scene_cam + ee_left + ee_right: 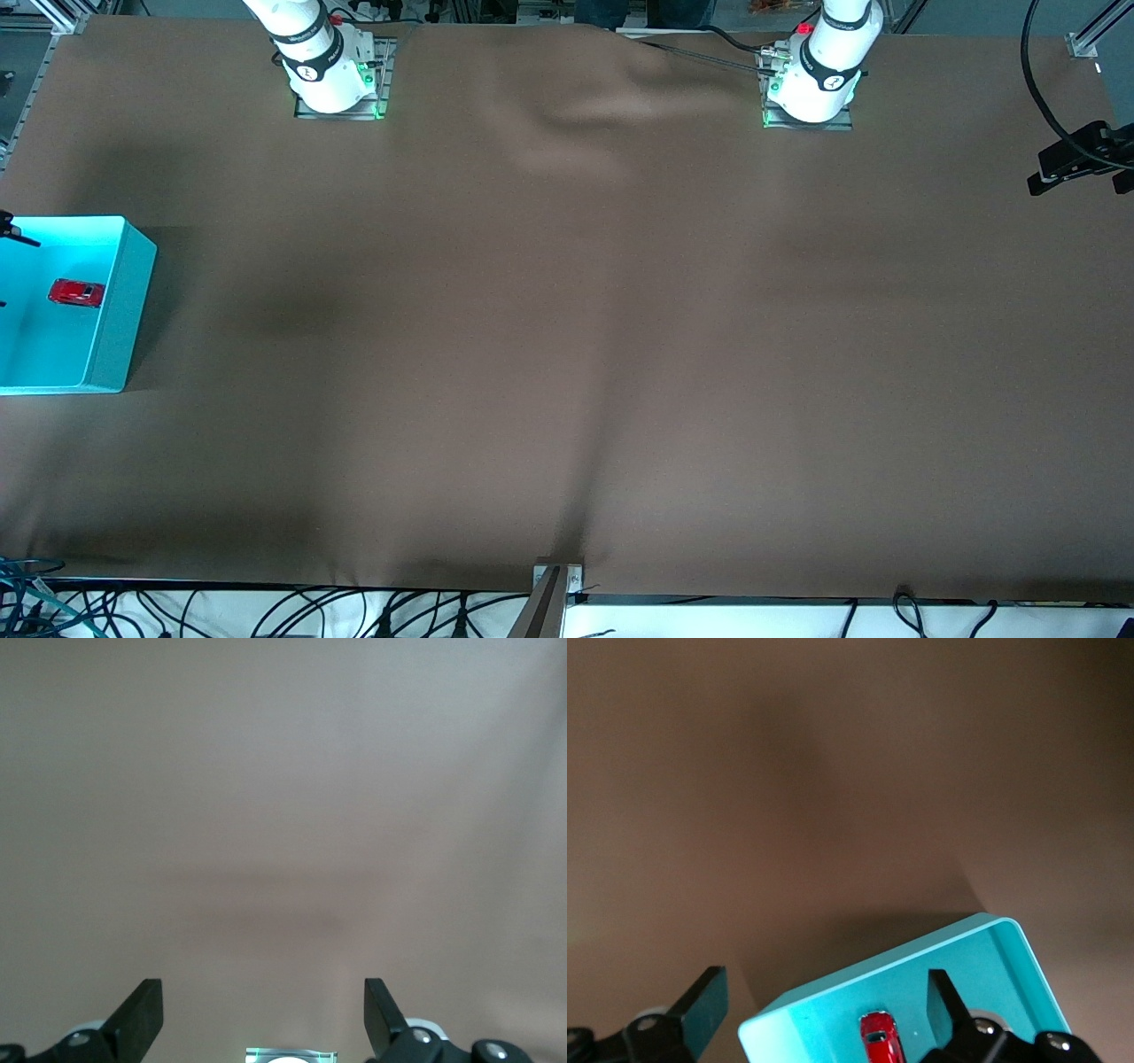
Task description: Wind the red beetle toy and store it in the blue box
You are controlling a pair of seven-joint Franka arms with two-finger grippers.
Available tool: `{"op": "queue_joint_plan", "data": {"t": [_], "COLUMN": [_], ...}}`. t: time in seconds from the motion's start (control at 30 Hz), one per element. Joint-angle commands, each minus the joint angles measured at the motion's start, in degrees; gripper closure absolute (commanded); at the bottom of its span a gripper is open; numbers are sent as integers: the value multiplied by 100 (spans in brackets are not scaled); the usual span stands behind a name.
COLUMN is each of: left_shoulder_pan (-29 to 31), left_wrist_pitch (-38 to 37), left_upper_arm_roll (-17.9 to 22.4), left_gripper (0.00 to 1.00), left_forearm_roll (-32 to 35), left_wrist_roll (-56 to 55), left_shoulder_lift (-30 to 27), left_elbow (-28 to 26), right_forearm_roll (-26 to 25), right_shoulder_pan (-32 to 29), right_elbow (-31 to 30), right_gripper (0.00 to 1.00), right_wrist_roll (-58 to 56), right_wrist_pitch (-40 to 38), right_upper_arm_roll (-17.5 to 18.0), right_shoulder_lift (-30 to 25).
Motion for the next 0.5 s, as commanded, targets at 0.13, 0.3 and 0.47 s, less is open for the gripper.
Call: {"op": "queue_joint_plan", "data": {"t": [0.13, 0.3, 0.47], "left_shoulder_pan": [23, 31, 40], "left_wrist_pitch": [137, 138, 138], "left_upper_arm_roll": [-45, -54, -45], "left_gripper": [0, 0, 0], "left_forearm_roll": [-58, -49, -49], "left_wrist_roll": [-36, -54, -54], "left_shoulder_lift": [-44, -44, -44], "left_elbow": [-114, -114, -114], "right_forearm_roll": [-123, -412, -430], "right_shoulder_pan": [-52, -52, -43], "right_elbow": [-77, -77, -77], "right_gripper": [0, 0, 0], "right_wrist_roll": [2683, 4493, 6418], "right_wrist_pitch": [-529, -678, -898], "right_upper_arm_roll": [568, 1130, 1552], "right_shoulder_lift": [-672, -962, -1130]}}
